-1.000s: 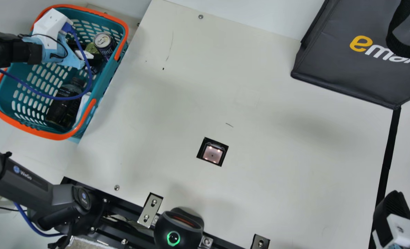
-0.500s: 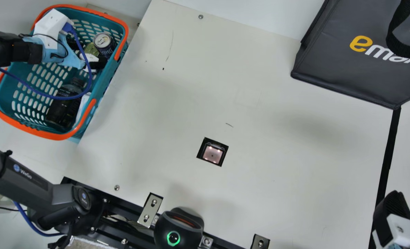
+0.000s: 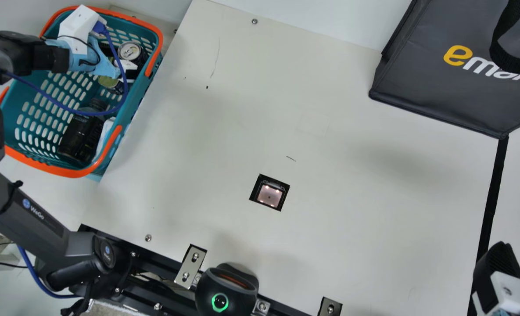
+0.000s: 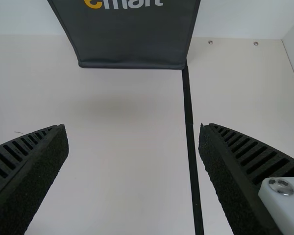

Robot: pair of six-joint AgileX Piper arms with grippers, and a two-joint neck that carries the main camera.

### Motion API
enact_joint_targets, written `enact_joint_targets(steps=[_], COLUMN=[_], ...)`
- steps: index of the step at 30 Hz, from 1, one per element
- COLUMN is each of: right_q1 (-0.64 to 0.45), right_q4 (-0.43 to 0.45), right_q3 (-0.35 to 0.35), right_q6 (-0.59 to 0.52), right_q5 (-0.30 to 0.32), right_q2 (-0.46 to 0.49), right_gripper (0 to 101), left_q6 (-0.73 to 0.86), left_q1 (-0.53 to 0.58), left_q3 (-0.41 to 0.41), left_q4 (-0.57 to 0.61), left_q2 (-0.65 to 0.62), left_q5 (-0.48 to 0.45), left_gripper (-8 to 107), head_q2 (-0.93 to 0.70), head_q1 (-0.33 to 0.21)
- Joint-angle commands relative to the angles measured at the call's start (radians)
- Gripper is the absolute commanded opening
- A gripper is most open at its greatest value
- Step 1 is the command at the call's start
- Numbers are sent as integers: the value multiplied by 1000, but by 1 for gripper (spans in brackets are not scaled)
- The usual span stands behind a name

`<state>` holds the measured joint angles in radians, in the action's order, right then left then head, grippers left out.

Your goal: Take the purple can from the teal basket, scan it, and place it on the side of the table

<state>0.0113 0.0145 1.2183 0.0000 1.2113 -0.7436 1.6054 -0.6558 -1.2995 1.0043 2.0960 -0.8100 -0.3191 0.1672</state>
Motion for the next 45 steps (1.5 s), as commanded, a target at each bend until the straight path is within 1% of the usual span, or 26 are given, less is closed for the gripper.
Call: enact_joint_targets(steps=[1, 7, 16, 21, 22, 29, 35, 40, 45], right_q1=[0, 0, 0, 0, 0, 0, 0, 0, 0], right_q4=[0, 0, 0, 0, 0, 0, 0, 0, 0], right_q3=[0, 0, 0, 0, 0, 0, 0, 0, 0], right_q6=[0, 0, 0, 0, 0, 0, 0, 0, 0], right_q5=[0, 0, 0, 0, 0, 0, 0, 0, 0], right_q2=[0, 0, 0, 0, 0, 0, 0, 0, 0], right_gripper=[95, 95, 95, 95, 95, 95, 95, 95, 95], left_q6=[-1, -8, -19, -43, -49, -92, -181, -311, -506], left_q1=[6, 24, 30, 20, 17, -11, -33, -45, -51], left_q3=[-7, -27, -42, -35, -32, 10, 54, 78, 97], left_q4=[3, 11, 10, 10, 12, 22, -7, -70, -175], left_q2=[8, 33, 50, 27, 18, -73, -174, -261, -345], left_q5=[2, 10, 5, -4, -6, 3, 33, 61, 94], left_gripper=[90, 90, 30, -4, -8, -8, -8, -8, -8], head_q2=[-2, -2, -2, -2, -2, -2, -2, -2, -2], head_q1=[-29, -29, -29, -29, -29, -29, -29, -29, -29])
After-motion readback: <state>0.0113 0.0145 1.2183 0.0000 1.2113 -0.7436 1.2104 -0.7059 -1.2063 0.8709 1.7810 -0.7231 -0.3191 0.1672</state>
